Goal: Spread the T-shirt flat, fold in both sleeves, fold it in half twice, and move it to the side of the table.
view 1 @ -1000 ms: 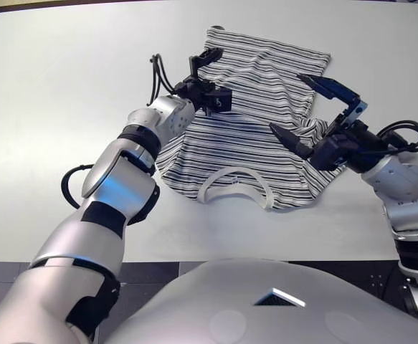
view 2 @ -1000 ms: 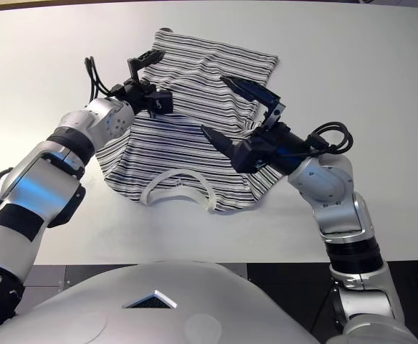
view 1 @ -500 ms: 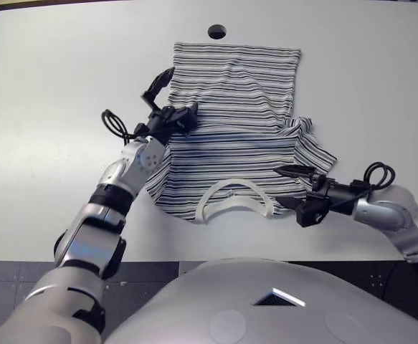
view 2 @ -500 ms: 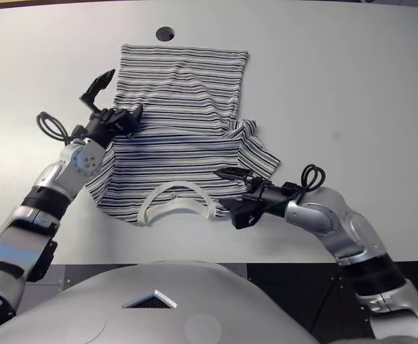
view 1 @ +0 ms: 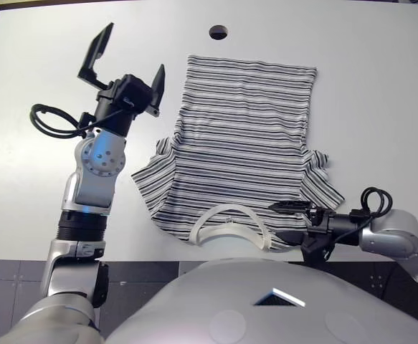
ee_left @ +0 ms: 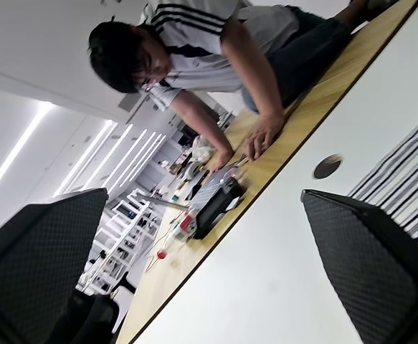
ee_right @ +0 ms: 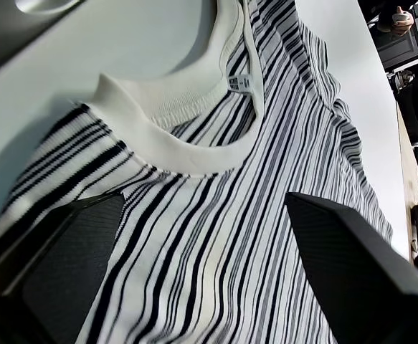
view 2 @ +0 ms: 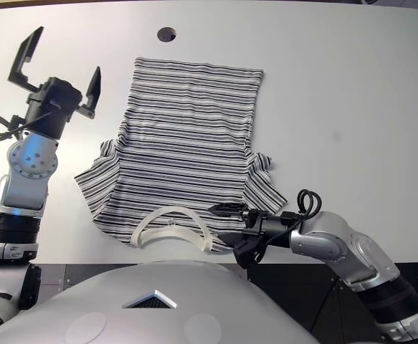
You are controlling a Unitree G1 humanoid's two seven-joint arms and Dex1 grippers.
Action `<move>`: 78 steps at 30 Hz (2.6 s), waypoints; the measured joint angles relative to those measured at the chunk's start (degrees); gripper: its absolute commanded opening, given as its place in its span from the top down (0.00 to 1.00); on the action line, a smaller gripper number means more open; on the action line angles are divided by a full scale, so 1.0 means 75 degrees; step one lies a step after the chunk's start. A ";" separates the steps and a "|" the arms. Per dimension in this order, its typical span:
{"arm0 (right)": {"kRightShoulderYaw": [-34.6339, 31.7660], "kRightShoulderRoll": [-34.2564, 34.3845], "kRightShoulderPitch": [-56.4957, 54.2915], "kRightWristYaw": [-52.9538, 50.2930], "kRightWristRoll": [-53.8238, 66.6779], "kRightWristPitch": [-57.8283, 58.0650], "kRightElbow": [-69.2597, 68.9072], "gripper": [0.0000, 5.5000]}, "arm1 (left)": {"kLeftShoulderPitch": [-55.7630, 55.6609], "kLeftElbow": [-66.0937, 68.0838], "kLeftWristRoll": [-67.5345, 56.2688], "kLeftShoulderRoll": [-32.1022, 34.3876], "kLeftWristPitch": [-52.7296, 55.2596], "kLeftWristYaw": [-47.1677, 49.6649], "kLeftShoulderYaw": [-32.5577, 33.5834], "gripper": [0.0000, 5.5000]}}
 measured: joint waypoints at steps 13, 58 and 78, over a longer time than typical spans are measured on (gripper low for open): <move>-0.1451 0.1931 -0.2602 -0.1182 0.2593 0.1020 0.0695 0.24 | 0.5328 -0.0944 0.0933 0.2777 -0.2307 -0.1576 0.2621 0.09; -0.1757 0.2758 -0.3148 -0.1455 0.2274 0.1263 0.2030 0.24 | 0.3817 -0.0561 0.2998 0.3058 -0.1989 -0.1700 0.0107 0.98; -0.2336 0.2701 -0.2556 -0.1397 0.2351 0.1269 0.2004 0.24 | 0.4484 -0.2486 0.2367 0.1703 -0.2108 -0.0814 0.0915 0.98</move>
